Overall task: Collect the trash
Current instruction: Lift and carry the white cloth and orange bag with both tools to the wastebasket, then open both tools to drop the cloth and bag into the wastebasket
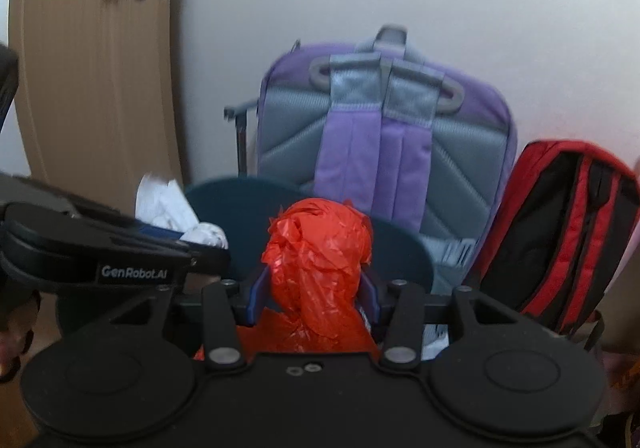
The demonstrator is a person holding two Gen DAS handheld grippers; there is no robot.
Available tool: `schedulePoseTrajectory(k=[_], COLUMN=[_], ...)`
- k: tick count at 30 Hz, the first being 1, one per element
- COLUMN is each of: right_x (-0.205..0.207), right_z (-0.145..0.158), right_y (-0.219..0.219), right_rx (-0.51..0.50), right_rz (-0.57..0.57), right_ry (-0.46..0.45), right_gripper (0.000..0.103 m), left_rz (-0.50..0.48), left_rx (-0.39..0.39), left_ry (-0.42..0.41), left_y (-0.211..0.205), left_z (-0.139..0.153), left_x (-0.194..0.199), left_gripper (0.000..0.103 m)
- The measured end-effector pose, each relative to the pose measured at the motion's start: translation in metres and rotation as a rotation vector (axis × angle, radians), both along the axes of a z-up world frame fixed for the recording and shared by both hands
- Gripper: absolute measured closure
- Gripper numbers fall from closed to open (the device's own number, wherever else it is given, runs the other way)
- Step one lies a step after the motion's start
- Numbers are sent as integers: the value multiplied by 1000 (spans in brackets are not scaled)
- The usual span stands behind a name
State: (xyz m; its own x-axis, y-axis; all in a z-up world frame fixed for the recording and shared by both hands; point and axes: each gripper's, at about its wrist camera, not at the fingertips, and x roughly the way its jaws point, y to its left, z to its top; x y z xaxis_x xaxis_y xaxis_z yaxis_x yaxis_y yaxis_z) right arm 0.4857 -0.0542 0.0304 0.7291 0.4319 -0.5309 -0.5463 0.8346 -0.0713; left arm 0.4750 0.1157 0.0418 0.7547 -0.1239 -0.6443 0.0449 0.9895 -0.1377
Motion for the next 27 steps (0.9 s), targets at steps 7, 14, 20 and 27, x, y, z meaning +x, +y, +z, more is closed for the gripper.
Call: schedulePoseTrajectory(k=[7,14,20,27], right_x=[-8,-11,-20,-39], right_z=[-5,-7,-1,19], right_y=[2,7,2,-11], right_rx=[-50,-100,-92,-71], right_rz=[36,57,58,40], right_ry=[36,60,56,40], right_gripper=[55,55,51,50], left_rz=[-31,-9,2,18], left_rx=[17,-1,-2,2], left_ry=[64,91,78,31], left_y=[-3,-3,-7,-9], left_z=[-10,-13,-7,14], left_x=[9,6,-3,-25], left_gripper=[79,71,50,30])
